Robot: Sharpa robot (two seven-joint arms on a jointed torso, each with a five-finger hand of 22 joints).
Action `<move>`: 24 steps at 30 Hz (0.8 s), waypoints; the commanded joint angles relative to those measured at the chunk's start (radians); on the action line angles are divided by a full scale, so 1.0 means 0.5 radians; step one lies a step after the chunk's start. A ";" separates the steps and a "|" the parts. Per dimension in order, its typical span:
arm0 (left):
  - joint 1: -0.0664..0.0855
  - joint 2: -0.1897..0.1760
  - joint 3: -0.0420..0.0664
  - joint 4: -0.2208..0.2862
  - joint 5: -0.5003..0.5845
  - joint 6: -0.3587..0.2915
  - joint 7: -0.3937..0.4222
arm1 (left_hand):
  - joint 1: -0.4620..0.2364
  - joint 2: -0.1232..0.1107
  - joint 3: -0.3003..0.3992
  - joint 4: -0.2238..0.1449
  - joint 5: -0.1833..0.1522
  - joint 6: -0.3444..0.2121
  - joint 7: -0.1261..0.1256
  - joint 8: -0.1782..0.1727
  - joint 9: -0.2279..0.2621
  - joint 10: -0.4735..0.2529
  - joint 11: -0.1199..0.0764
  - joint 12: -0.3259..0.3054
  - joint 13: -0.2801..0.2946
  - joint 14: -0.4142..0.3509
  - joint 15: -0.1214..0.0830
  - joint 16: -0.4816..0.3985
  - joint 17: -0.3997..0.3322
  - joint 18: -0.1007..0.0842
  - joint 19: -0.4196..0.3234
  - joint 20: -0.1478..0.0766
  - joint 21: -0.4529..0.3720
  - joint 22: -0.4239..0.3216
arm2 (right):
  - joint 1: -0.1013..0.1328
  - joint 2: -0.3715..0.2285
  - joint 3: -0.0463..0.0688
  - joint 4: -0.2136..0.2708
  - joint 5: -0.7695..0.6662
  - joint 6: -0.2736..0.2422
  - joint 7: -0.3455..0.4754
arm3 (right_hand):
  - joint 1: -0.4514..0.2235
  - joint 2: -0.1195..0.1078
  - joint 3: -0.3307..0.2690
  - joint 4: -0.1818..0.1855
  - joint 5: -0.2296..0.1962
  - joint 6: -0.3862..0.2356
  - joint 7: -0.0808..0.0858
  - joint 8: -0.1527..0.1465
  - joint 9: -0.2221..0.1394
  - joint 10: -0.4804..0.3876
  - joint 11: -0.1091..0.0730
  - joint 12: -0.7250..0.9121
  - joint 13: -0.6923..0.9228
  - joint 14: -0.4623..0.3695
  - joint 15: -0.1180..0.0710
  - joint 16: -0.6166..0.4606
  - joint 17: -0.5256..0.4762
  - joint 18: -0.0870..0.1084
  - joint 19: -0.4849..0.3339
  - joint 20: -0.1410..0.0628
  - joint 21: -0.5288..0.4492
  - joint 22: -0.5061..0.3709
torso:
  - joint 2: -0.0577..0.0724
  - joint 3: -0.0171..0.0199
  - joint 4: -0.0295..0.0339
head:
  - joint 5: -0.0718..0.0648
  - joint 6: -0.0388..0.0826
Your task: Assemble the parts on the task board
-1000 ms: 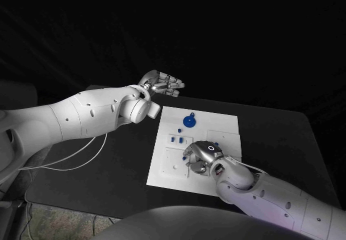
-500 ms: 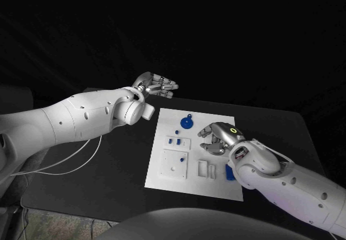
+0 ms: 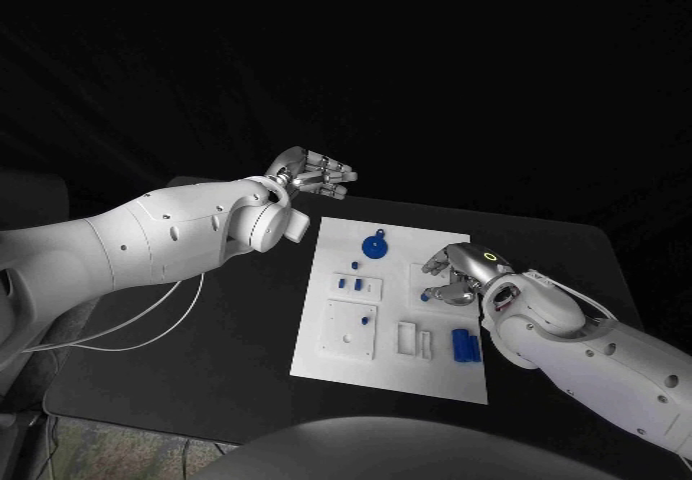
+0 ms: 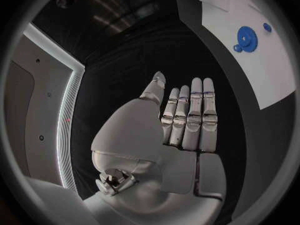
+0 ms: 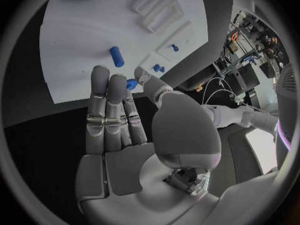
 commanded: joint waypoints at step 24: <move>-0.004 0.003 -0.001 0.001 -0.007 0.033 0.008 | 0.009 0.013 -0.001 0.007 0.003 -0.011 -0.003 -0.004 0.003 -0.012 -0.002 -0.008 0.000 -0.016 0.002 -0.008 -0.002 0.016 0.012 0.001 0.011 -0.002 | -0.016 0.100 -0.056 -0.154 -0.092 0.200 0.012 | -0.055 0.046 0.276 0.012 -0.011 0.108 0.041 -0.012 -0.002 0.229 -0.065 0.006 -0.003 0.021 -0.030 0.027 0.005 -0.041 0.051 -0.033 -0.021 0.059 | 0.001 -0.0046 0.001 | 0.000 -0.005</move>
